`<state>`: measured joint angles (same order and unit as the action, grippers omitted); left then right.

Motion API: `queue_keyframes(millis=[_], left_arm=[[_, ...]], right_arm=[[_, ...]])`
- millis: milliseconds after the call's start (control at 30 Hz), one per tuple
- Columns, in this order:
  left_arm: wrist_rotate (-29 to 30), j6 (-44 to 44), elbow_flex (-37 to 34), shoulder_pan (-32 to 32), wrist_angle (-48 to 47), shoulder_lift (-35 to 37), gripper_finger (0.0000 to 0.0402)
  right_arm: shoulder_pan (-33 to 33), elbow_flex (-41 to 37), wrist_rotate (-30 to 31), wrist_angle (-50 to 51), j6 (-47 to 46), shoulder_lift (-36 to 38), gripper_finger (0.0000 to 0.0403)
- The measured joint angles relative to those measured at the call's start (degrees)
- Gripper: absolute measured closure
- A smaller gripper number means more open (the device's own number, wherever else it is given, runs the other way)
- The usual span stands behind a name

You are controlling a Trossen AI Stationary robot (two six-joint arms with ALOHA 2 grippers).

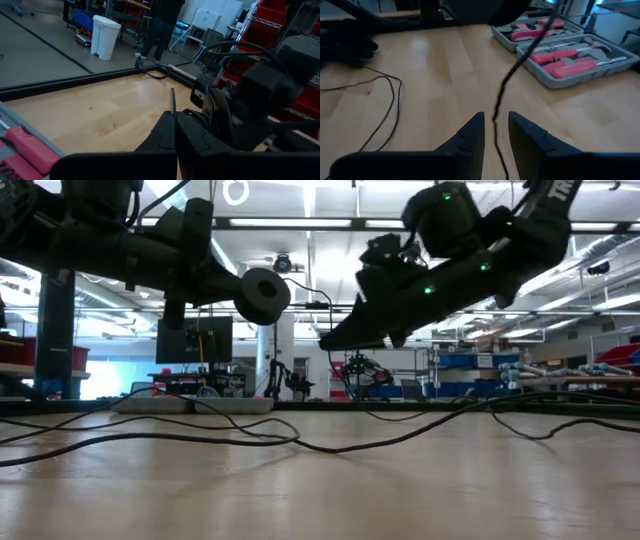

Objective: Coil cords
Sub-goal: Coil the black wire onto the spool

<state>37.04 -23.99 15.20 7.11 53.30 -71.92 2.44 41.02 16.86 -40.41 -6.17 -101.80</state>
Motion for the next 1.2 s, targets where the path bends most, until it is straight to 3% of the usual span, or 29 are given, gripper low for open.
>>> queue_keyframes(millis=[167,600,733,867,1067,1200], left_arm=[[0.0,0.1,0.0,0.0,0.0,0.0,0.0401],[0.0,1.2,0.0,0.0,0.1,0.0,0.0401],[0.0,1.2,0.0,0.0,1.2,0.0,0.0401],[-0.1,1.2,0.0,0.0,2.0,0.0,0.0401],[-0.7,0.2,0.0,0.0,5.7,0.0,0.0401],[0.9,-0.6,0.0,0.0,5.2,0.0,0.0401]], right_arm=[[-0.3,1.6,0.0,0.3,-1.6,-2.2,0.0325],[-0.3,1.6,0.3,8.0,-4.9,-0.6,0.0397],[-0.3,1.6,3.8,16.8,-11.1,-0.6,0.0399],[-0.3,1.8,4.1,17.0,-15.2,-1.0,0.0401],[-1.5,7.6,-0.6,19.4,-15.4,-4.5,0.0401],[-2.0,16.6,-7.5,21.8,-13.3,-11.4,0.0402]])
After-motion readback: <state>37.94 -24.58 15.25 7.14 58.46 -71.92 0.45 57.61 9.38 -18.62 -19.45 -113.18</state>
